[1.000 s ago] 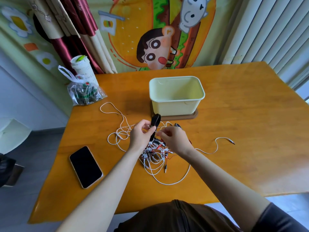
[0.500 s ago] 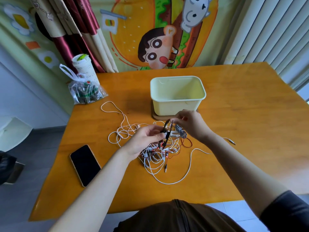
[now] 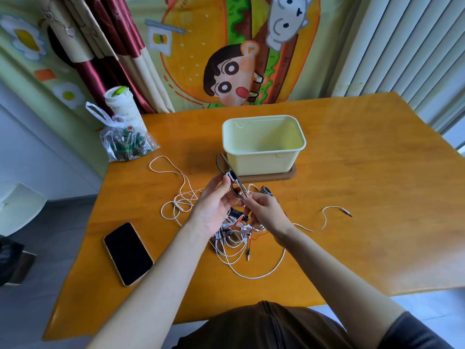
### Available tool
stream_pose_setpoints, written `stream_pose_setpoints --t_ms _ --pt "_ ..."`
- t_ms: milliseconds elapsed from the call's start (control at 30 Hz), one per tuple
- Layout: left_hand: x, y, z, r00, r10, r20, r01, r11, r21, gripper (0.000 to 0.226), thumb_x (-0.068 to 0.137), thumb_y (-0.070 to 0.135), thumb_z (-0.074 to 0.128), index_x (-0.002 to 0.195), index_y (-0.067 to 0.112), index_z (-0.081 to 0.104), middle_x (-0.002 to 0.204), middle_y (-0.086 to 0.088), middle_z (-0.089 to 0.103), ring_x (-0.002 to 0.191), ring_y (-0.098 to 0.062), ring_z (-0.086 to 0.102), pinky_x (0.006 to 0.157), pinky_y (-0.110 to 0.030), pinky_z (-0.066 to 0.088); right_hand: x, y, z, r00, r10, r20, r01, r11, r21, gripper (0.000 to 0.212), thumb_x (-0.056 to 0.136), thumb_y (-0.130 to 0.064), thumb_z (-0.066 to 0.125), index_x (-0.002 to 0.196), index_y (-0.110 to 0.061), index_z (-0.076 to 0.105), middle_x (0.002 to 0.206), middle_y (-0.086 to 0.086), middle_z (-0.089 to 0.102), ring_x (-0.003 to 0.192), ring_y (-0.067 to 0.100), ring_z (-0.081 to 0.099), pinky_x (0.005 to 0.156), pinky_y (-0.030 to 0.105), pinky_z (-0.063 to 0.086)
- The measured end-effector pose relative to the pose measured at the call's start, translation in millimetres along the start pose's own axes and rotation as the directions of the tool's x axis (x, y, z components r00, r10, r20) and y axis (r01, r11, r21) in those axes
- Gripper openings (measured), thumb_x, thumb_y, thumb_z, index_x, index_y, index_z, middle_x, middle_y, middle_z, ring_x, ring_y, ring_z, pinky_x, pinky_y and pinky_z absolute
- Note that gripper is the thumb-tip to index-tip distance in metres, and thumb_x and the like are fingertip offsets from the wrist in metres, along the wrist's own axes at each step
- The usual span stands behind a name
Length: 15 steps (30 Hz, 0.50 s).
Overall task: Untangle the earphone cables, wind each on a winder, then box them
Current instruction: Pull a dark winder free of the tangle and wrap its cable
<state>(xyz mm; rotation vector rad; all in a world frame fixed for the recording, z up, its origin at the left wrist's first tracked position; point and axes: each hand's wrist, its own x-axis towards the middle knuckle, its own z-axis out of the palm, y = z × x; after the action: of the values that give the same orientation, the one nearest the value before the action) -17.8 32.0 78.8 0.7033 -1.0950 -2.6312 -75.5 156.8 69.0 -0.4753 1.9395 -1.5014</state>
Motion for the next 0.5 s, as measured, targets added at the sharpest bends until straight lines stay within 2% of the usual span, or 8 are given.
stream_pose_setpoints --t_ms 133,233,300,333,400,467,500 --pt "5 -1 1 0.991 0.062 -0.122 -0.057 0.998 0.038 0.005 0.093 0.014 0.054 0.095 0.015 0.058 0.083 -0.003 0.059 0.080 -0.016 0.057 0.082 -0.027 0.047 -1 0 5 0.993 -0.108 -0.046 0.097 0.975 -0.199 0.027 0.098 -0.025 0.047 0.080 -0.014 0.063 0.062 -0.004 0.057 0.054 0.007 0.052 0.055 0.024 0.046" --pt "10 -3 -3 0.966 0.145 -0.213 -0.108 0.978 0.177 0.007 0.092 0.011 0.058 0.097 0.015 0.061 0.088 -0.004 0.060 0.082 -0.018 0.058 0.081 -0.028 0.050 -3 -2 5 0.978 -0.200 -0.052 0.172 0.928 -0.330 0.026 0.097 -0.027 0.048 0.084 -0.012 0.065 0.063 -0.007 0.057 0.054 0.007 0.051 0.054 0.024 0.046" --pt "12 -5 -10 0.939 0.222 -0.263 -0.121 0.929 0.350 0.007 0.090 0.014 0.063 0.095 0.019 0.064 0.092 -0.004 0.064 0.089 -0.020 0.060 0.084 -0.032 0.051 -5 -7 3 0.967 -0.254 -0.028 0.223 0.891 -0.396 0.024 0.097 -0.026 0.049 0.090 -0.011 0.067 0.065 -0.007 0.058 0.056 0.007 0.053 0.053 0.020 0.045" --pt "13 -6 -13 0.927 0.275 -0.255 -0.126 0.868 0.481 0.007 0.089 0.016 0.065 0.095 0.021 0.065 0.094 -0.003 0.065 0.093 -0.021 0.060 0.084 -0.031 0.052 -5 -10 1 0.958 -0.287 -0.009 0.255 0.864 -0.433 0.023 0.097 -0.025 0.050 0.092 -0.010 0.067 0.068 -0.006 0.060 0.057 0.007 0.053 0.053 0.018 0.045" --pt "14 -7 -18 0.912 0.382 -0.152 -0.149 0.652 0.744 0.010 0.088 0.017 0.067 0.097 0.019 0.066 0.095 -0.002 0.067 0.093 -0.021 0.062 0.076 -0.026 0.051 -5 -16 -6 0.933 -0.358 0.042 0.322 0.774 -0.545 0.022 0.096 -0.026 0.051 0.094 -0.011 0.067 0.077 -0.004 0.063 0.061 0.007 0.052 0.054 0.015 0.040" --pt "14 -6 -21 0.904 0.427 -0.017 -0.192 0.440 0.877 0.012 0.086 0.015 0.068 0.098 0.017 0.067 0.093 -0.003 0.067 0.088 -0.021 0.061 0.068 -0.020 0.049 -2 -22 -14 0.917 -0.388 0.090 0.347 0.670 -0.656 0.023 0.096 -0.027 0.050 0.094 -0.012 0.068 0.087 -0.004 0.062 0.070 0.010 0.051 0.058 0.019 0.036" --pt "13 -4 -22 0.903 0.429 0.027 -0.206 0.377 0.903 0.013 0.086 0.014 0.068 0.099 0.016 0.068 0.093 -0.003 0.067 0.085 -0.020 0.060 0.065 -0.017 0.047 0 -25 -18 0.917 -0.385 0.103 0.348 0.646 -0.680 0.024 0.096 -0.027 0.050 0.094 -0.013 0.069 0.090 -0.004 0.061 0.073 0.012 0.053 0.061 0.023 0.038"
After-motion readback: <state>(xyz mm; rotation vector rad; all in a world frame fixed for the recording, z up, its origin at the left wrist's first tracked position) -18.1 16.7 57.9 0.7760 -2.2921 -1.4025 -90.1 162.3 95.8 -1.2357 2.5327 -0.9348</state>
